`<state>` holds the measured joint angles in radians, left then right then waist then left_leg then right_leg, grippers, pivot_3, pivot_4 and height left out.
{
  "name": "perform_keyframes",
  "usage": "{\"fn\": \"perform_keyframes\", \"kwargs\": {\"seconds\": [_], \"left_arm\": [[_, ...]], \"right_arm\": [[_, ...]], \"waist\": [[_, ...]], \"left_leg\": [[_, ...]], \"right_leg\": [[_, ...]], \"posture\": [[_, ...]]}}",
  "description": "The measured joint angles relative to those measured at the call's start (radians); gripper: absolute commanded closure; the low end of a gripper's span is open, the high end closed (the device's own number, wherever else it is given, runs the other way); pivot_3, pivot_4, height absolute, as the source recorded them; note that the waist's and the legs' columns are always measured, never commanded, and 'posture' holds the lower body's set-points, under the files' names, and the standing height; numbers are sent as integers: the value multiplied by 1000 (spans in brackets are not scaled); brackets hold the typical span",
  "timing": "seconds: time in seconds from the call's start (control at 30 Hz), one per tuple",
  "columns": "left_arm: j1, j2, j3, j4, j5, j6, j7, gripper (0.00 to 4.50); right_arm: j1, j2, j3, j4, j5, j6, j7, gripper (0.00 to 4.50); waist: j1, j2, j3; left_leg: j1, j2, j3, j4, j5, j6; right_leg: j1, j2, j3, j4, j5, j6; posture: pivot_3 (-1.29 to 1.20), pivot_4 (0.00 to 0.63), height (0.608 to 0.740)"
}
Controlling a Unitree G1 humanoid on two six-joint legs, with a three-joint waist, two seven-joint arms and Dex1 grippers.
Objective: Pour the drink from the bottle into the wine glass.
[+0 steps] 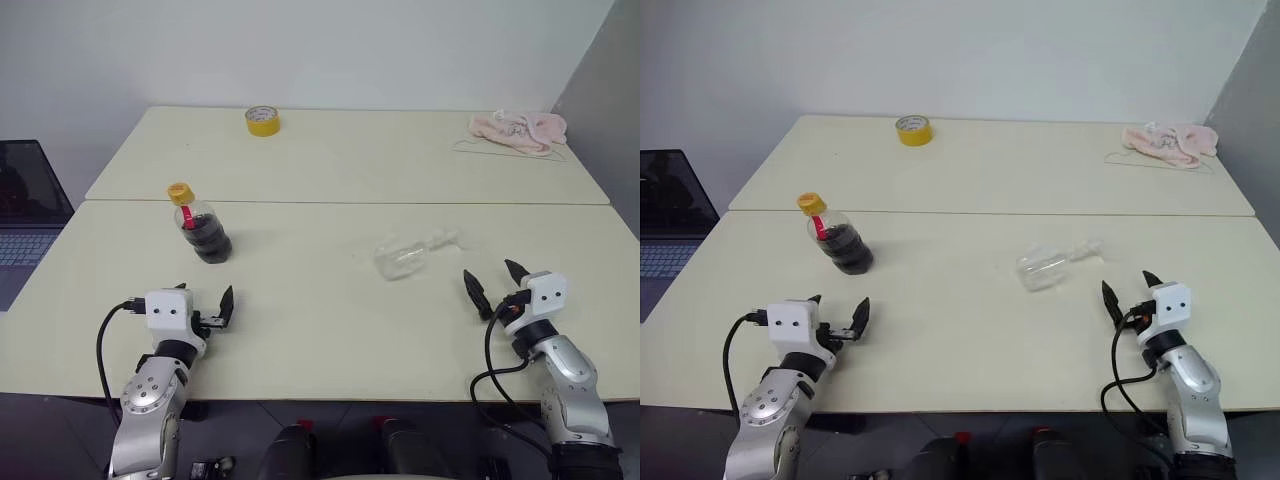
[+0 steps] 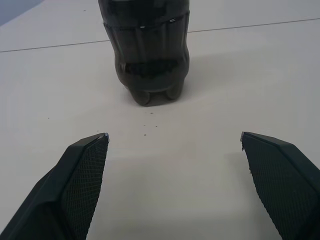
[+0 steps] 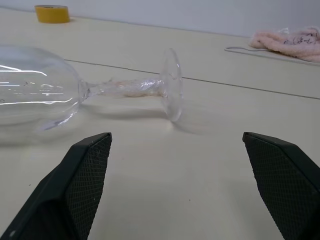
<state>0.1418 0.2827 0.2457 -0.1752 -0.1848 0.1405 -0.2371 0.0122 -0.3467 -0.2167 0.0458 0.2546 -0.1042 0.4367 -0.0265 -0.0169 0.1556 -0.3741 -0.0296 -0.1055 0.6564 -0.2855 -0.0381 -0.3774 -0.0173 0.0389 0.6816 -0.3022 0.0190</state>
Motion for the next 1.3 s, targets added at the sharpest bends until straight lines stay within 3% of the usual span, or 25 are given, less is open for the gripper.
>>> {"fn": "perform_keyframes", "kwargs": {"seconds": [0.23, 0.7, 1.3], "left_arm": [[-8, -2, 27, 0, -38, -17, -6, 38], [-40, -20, 24, 3, -66, -53, -21, 38], [-269, 58, 25, 260, -54, -39, -50, 38]], "right_arm": [[3, -2, 9, -3, -1, -2, 14, 0], [83, -46, 144, -153, -36, -7, 135, 0], [57, -104, 212, -276, 12, 112, 255, 0]], "waist": [[0, 0, 0], [1, 0, 0], [1, -1, 1]], "left_leg": [[0, 0, 0, 0, 0, 0], [1, 0, 0, -1, 0, 0], [8, 0, 0, -8, 0, 0]], "right_leg": [[0, 0, 0, 0, 0, 0], [1, 0, 0, -1, 0, 0], [5, 0, 0, -2, 0, 0]], "posture": [[0, 150, 740], [0, 150, 740], [0, 150, 740]]}}
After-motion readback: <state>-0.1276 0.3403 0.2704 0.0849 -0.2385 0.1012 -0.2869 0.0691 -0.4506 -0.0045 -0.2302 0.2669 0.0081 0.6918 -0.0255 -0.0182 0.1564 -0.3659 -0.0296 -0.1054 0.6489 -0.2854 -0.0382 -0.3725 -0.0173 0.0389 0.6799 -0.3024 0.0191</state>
